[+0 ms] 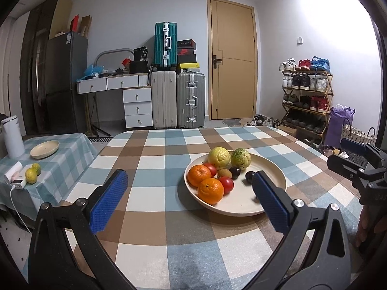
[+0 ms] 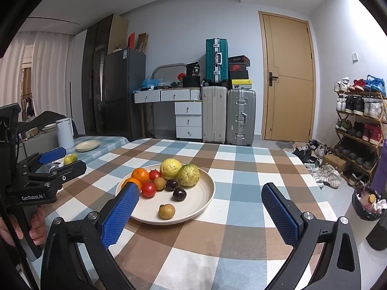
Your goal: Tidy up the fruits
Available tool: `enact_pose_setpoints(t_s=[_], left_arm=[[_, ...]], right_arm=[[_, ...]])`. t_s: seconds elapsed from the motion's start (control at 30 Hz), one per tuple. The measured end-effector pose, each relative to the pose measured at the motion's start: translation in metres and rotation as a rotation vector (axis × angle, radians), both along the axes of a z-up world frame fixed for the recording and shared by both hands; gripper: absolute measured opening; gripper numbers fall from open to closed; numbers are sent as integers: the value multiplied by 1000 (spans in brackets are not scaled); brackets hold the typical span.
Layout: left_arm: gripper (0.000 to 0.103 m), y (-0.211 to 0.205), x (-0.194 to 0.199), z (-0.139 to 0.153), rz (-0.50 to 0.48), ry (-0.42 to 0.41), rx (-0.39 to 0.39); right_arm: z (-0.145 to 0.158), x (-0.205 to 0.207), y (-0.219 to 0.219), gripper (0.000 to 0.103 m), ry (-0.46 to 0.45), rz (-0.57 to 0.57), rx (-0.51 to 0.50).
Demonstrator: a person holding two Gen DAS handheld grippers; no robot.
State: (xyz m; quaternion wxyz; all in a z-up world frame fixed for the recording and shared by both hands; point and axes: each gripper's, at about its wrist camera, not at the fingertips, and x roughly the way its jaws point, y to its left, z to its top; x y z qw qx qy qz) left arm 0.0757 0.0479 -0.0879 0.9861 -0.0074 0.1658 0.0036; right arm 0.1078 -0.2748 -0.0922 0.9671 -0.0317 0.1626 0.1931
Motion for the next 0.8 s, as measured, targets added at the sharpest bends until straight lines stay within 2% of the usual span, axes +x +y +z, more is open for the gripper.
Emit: enact_pose_setpoints(t_s=[0.8], left_arm=[[103,0,-3,-3,1,-1,4]], right_arm=[[0,0,0,103,0,-1,0]])
